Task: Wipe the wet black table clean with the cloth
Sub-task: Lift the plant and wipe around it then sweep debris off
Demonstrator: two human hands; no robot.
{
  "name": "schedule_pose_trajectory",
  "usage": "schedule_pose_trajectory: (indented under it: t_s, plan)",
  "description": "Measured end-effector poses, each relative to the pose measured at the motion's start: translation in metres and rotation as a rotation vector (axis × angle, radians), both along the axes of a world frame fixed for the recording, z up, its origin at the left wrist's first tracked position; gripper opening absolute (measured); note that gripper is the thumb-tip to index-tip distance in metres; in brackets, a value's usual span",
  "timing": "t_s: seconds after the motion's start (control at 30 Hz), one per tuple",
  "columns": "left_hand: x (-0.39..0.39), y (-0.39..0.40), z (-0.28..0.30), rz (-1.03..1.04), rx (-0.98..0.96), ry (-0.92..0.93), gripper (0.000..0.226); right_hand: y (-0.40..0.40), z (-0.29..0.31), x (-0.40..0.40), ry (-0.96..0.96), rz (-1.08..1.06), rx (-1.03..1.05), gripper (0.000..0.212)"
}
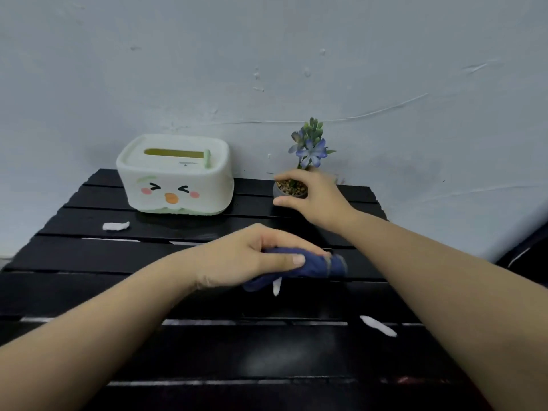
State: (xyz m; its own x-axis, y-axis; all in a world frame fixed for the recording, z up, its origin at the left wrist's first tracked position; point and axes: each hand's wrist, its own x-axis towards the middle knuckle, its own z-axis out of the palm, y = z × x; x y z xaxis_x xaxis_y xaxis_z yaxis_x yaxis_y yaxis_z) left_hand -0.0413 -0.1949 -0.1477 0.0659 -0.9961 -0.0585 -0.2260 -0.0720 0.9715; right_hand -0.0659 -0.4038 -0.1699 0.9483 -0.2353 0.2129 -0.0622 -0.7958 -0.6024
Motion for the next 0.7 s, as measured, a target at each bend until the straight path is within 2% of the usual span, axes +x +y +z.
schedule_pose_trajectory:
  t_s: [0.07,0.2,0.37,0.47,0.53,0.63,0.7]
  plan:
    - [0.016,0.013,-0.007,0.189,-0.051,-0.111,0.033,0.004,-0.006,0.006,0.001,-0.008,-0.005,0.044]
    - [0.026,0.026,-0.039,0.577,-0.068,-0.497,0.038,0.008,-0.004,0.007,0.011,-0.044,-0.012,0.042]
    - [0.001,0.012,-0.054,0.660,0.029,-0.702,0.044,0.016,0.003,-0.022,0.021,-0.097,0.066,0.044]
    - [-0.023,0.005,-0.047,0.659,0.028,-0.709,0.041,0.042,0.004,-0.071,-0.059,-0.204,0.072,0.037]
    - [-0.043,0.006,-0.047,0.589,0.022,-0.691,0.040,0.068,-0.002,-0.116,-0.069,-0.269,0.023,0.023]
    - [-0.059,0.018,-0.043,0.545,0.002,-0.614,0.035,0.113,-0.010,-0.181,-0.027,-0.307,-0.151,0.005]
    - [-0.059,0.026,-0.034,0.485,-0.003,-0.508,0.033,0.135,-0.012,-0.206,0.038,-0.261,-0.279,0.010]
